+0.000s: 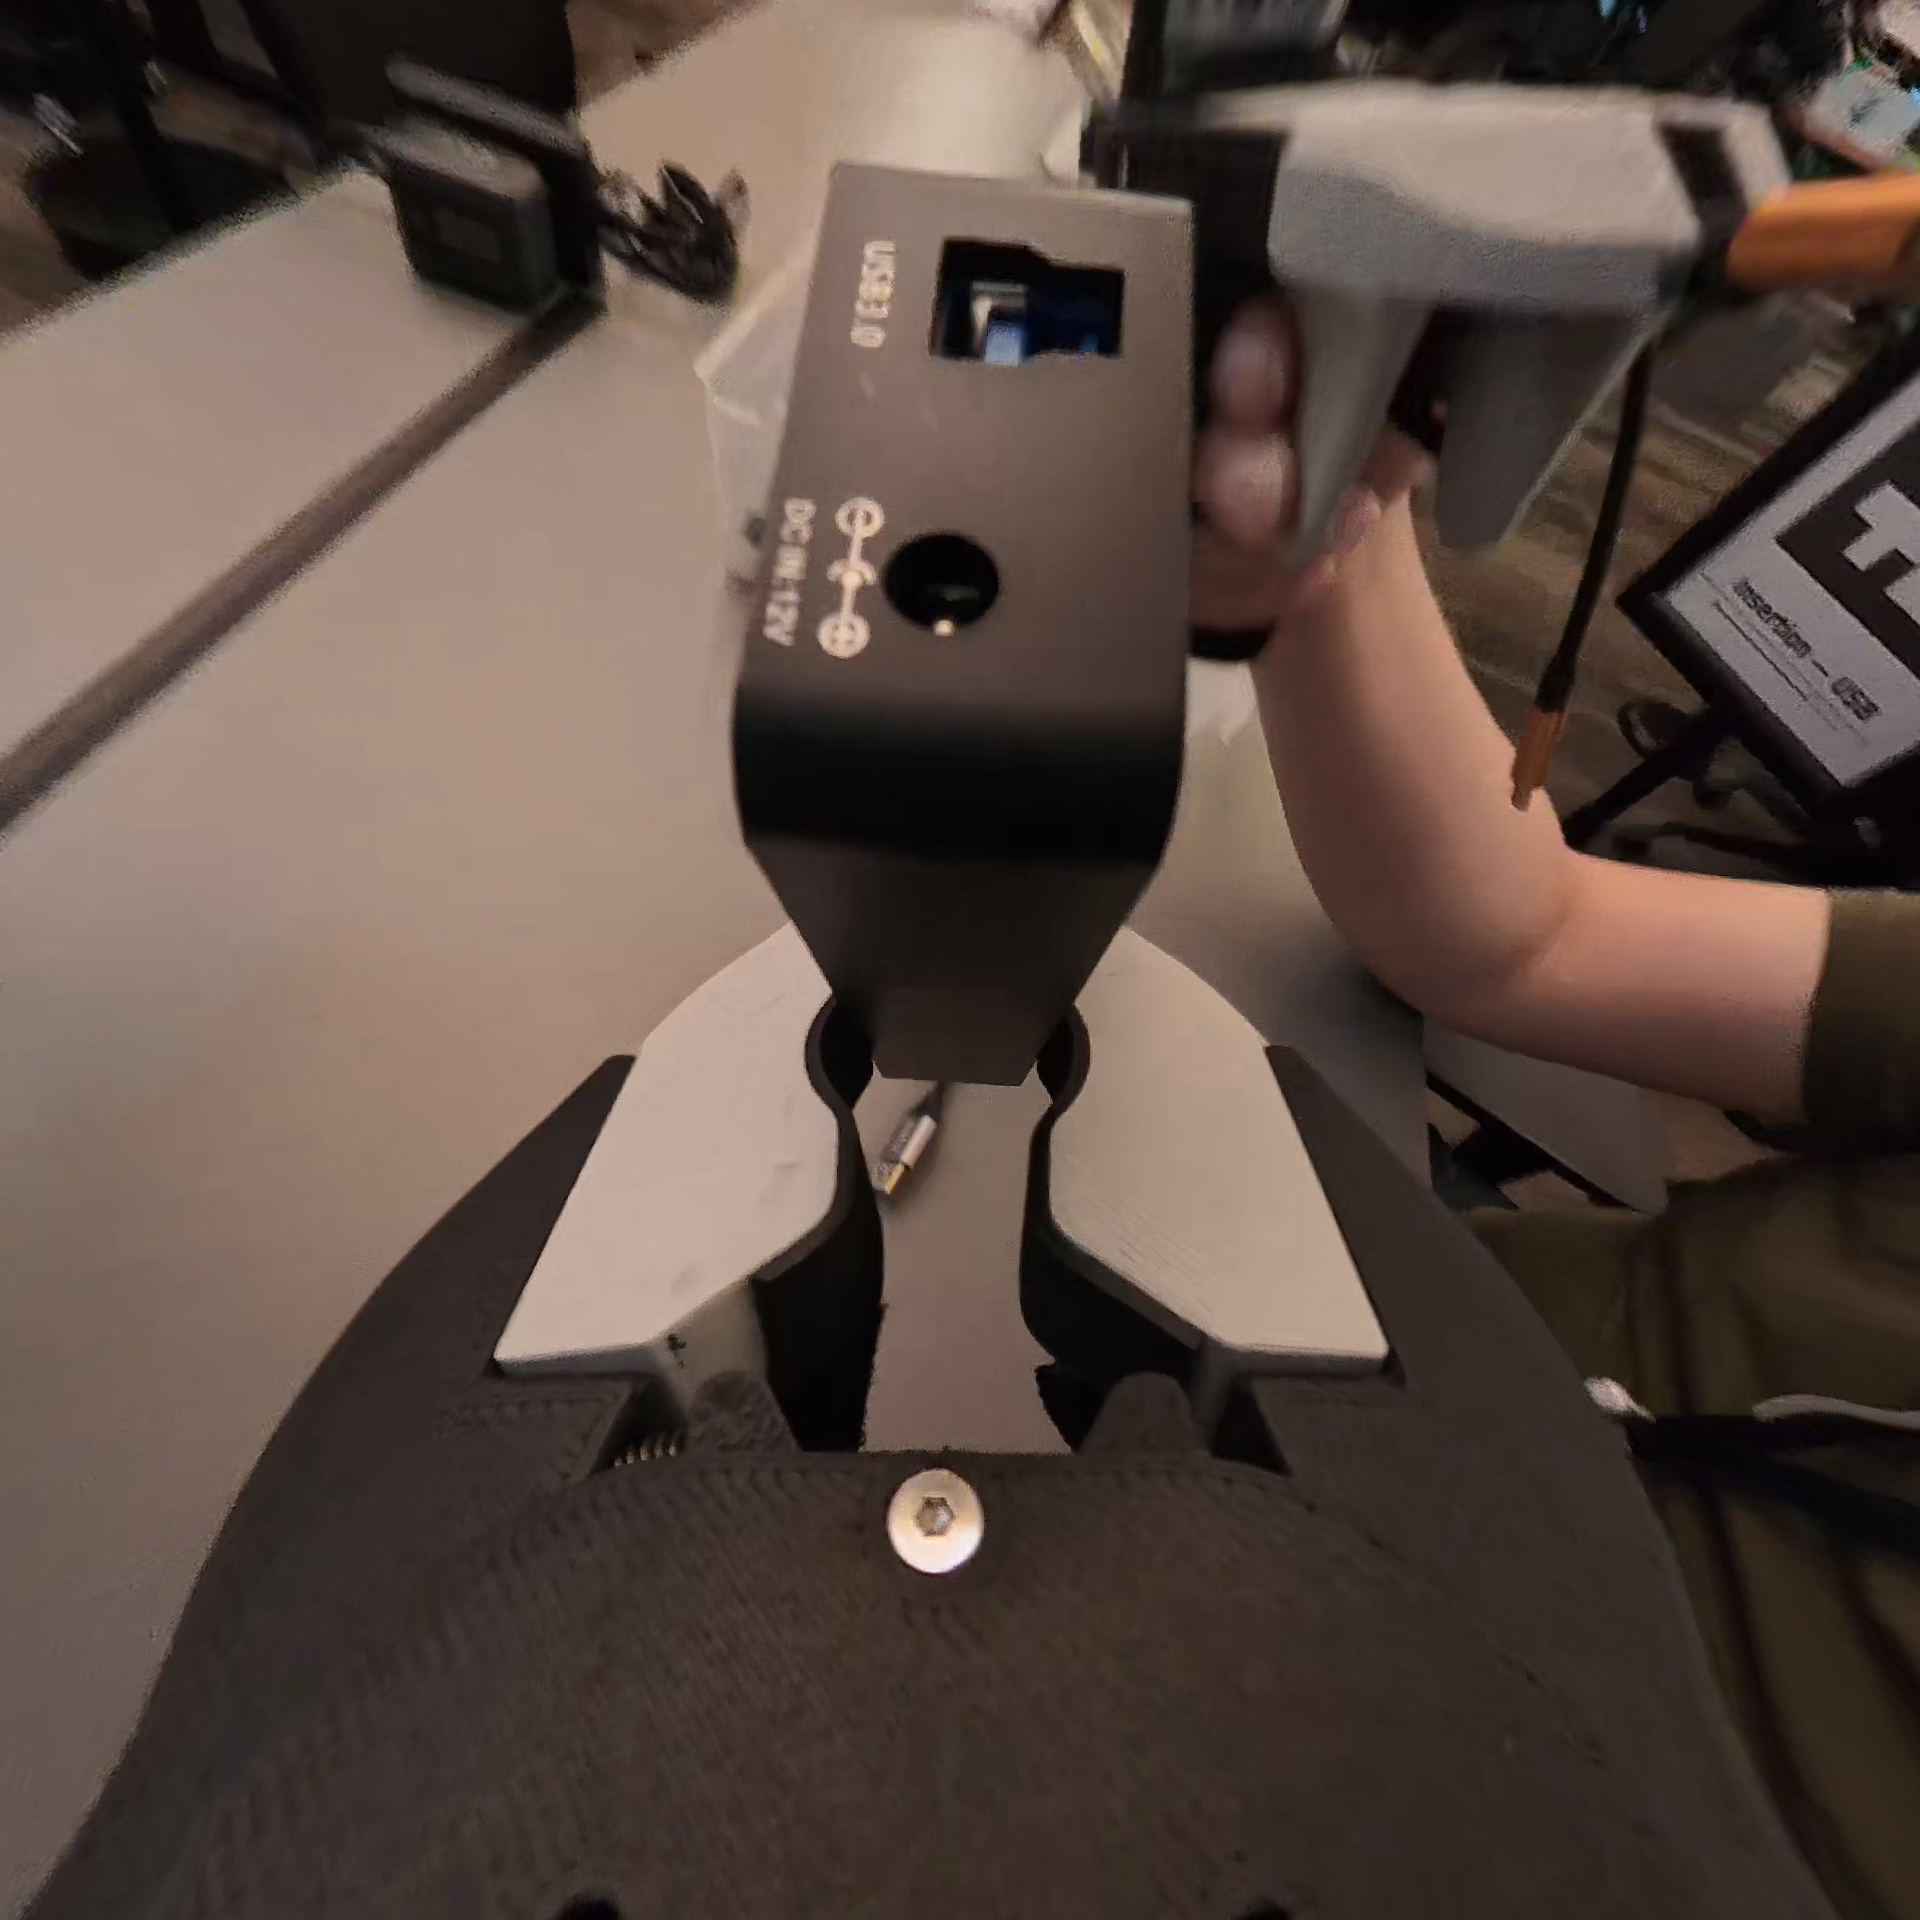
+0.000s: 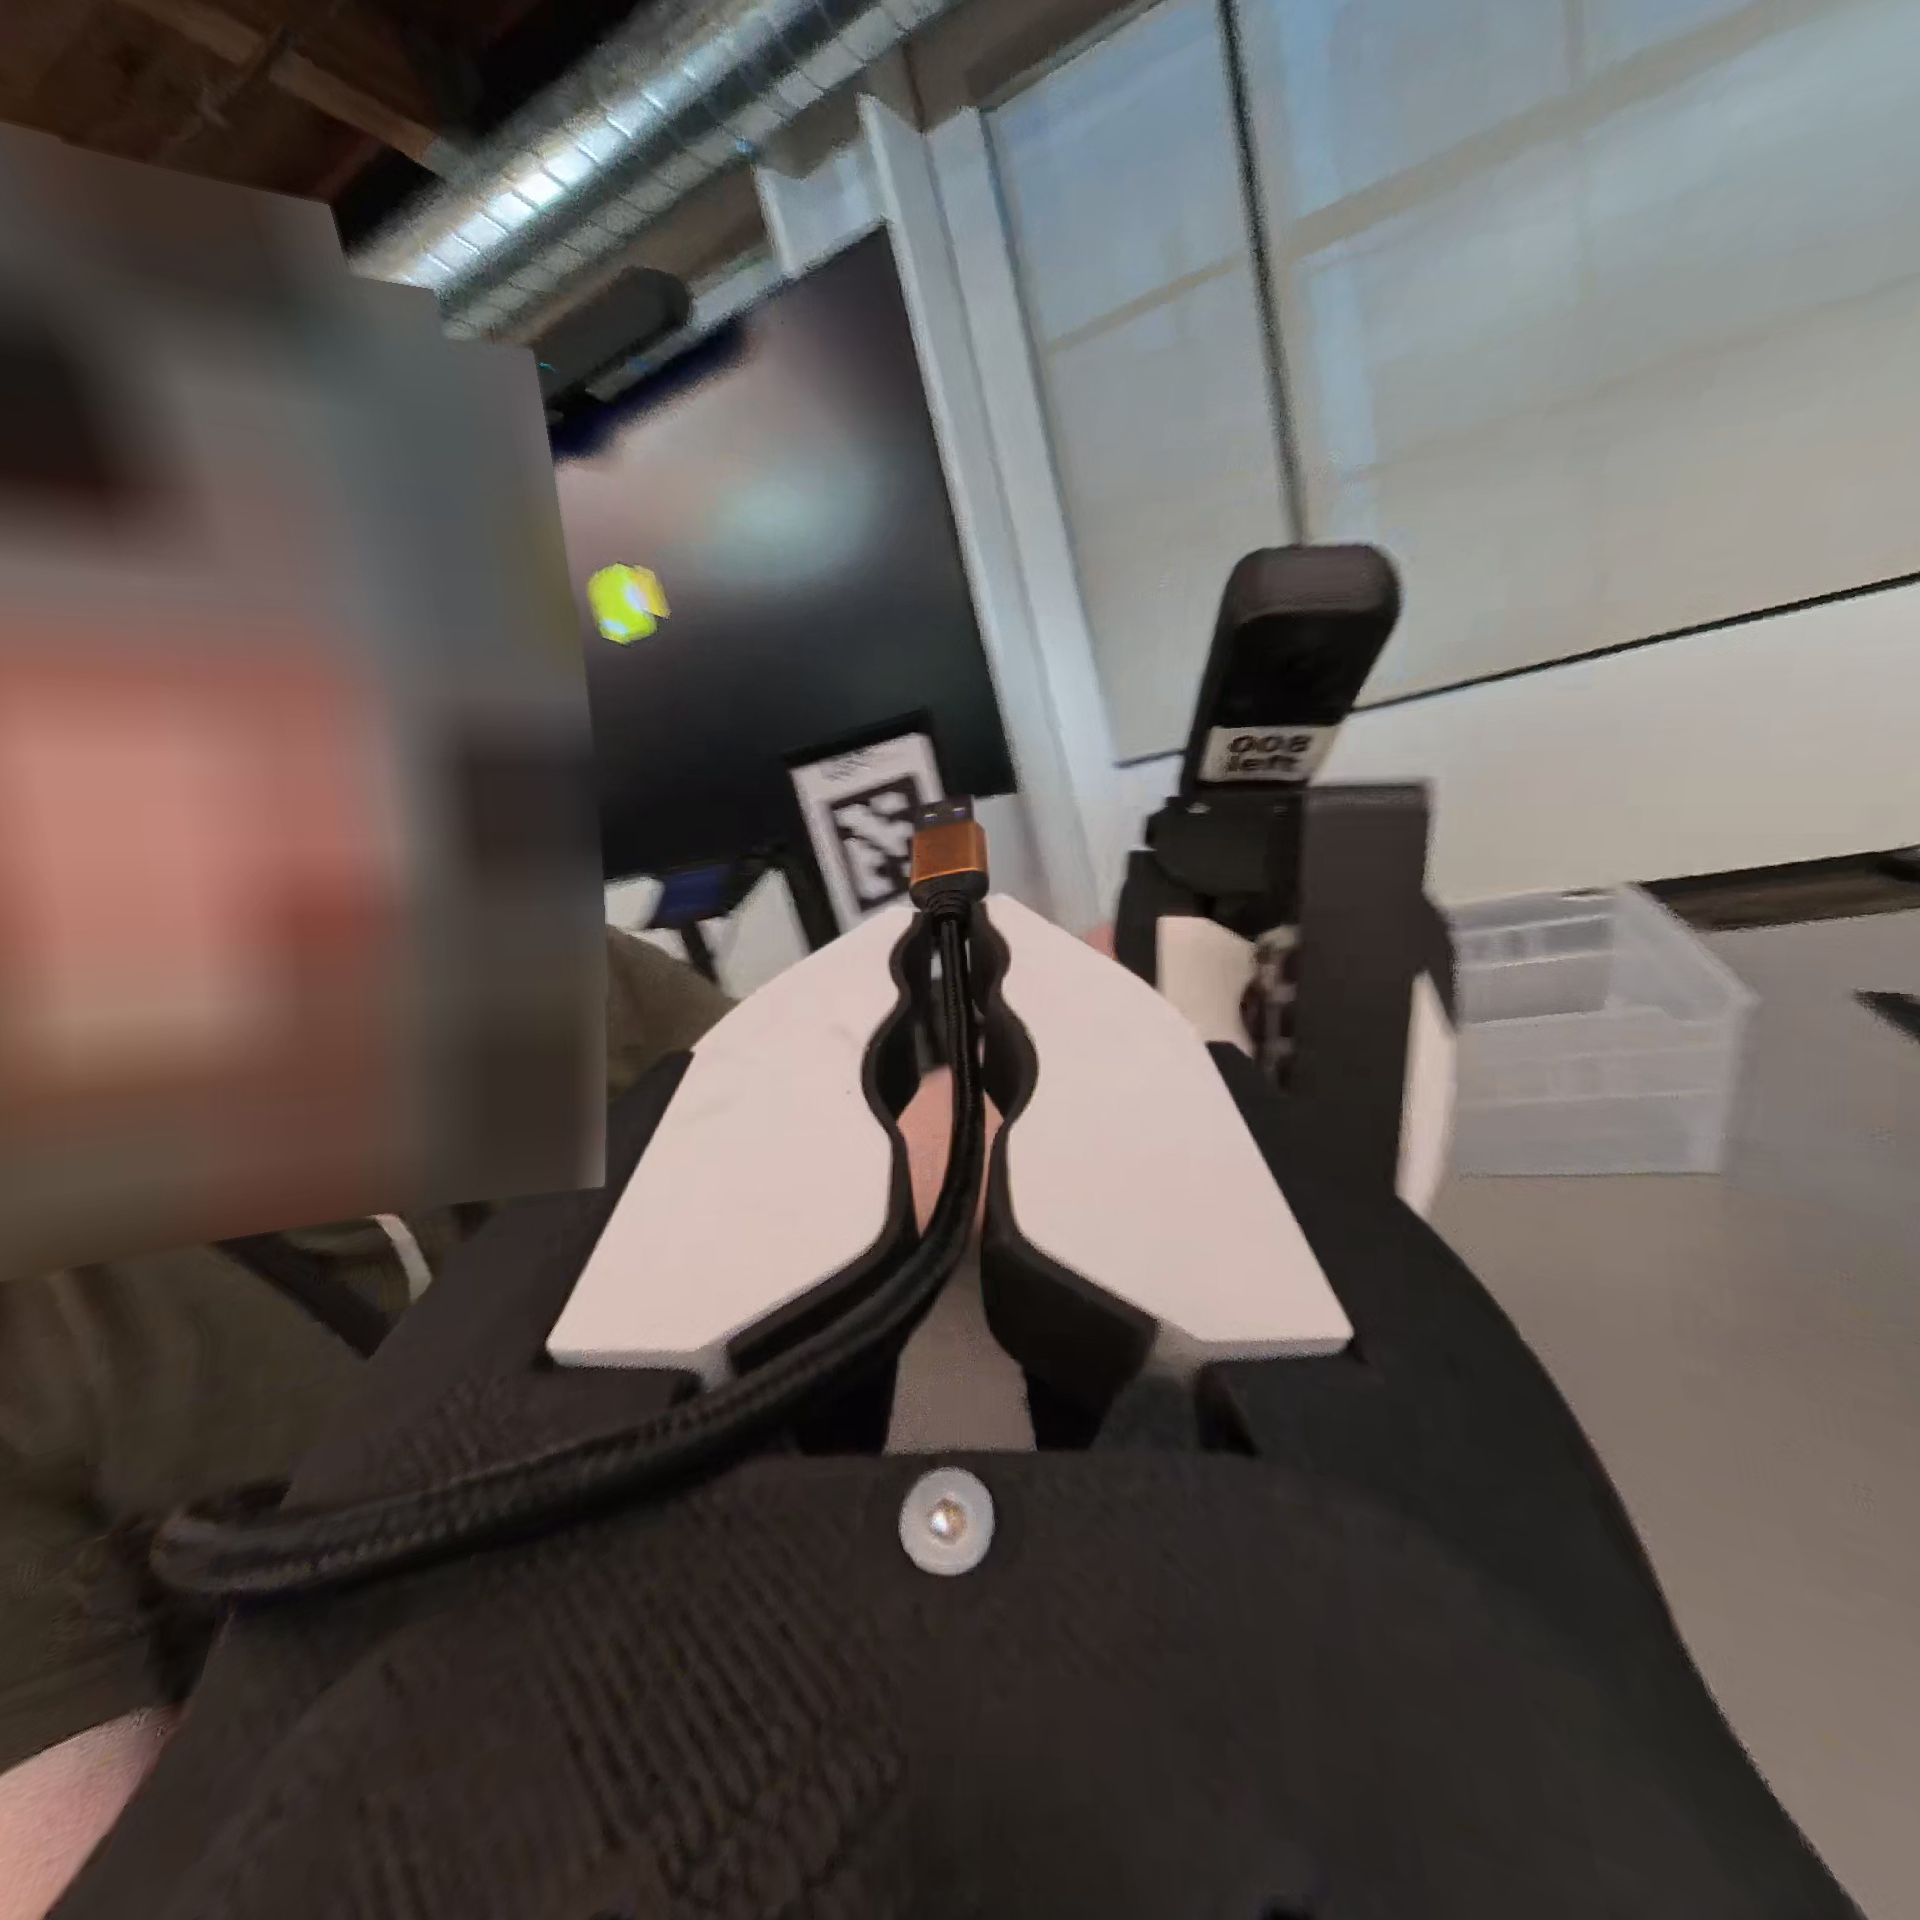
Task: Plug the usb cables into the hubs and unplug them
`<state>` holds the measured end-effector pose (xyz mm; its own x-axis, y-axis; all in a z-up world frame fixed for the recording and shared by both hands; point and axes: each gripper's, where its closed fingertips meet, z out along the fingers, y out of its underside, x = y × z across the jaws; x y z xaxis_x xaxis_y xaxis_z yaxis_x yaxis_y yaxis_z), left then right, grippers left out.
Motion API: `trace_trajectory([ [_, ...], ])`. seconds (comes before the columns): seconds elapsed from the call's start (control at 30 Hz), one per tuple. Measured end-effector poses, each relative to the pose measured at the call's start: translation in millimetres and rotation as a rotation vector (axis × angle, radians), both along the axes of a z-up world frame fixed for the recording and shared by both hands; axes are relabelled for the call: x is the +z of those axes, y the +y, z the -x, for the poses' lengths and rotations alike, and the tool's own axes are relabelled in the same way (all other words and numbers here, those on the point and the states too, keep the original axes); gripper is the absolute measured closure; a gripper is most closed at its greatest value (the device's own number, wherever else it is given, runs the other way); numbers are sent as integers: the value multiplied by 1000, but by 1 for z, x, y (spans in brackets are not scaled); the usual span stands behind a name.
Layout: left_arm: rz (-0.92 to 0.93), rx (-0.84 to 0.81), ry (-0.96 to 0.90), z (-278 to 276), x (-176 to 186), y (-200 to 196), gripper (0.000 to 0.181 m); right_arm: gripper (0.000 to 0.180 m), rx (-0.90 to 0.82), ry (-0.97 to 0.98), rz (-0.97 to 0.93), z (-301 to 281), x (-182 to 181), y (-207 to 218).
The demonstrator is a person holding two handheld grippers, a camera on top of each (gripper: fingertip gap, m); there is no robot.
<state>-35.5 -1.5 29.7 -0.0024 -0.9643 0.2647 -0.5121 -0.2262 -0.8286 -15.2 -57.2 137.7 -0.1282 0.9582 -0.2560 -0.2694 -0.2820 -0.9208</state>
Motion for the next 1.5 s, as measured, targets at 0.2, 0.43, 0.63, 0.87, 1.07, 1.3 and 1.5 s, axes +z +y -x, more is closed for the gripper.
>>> trace_trajectory([
  [0.2,-80,-60,535,41,-12,30,153,172,-483,-225,-323,-11,1,25],
  [0.43,-78,-110,1146,138,-24,28,153,172,-791,-529,-793,28,-5,24],
  [0.63,-1,-124,1432,190,-16,20,153,172,-895,-709,-1166,83,-30,26],
  [0.87,181,-63,1618,214,-17,13,152,172,-1058,-991,-1350,132,-71,50],
  [1.07,244,-54,1625,211,-22,10,154,172,-1061,-1083,-1342,151,-100,60],
  [1.3,240,-53,1647,211,-25,13,153,172,-1069,-1110,-1292,152,-103,63],
  [1.5,223,-41,1653,203,-27,14,154,172,-1092,-1147,-1269,147,-103,67],
])
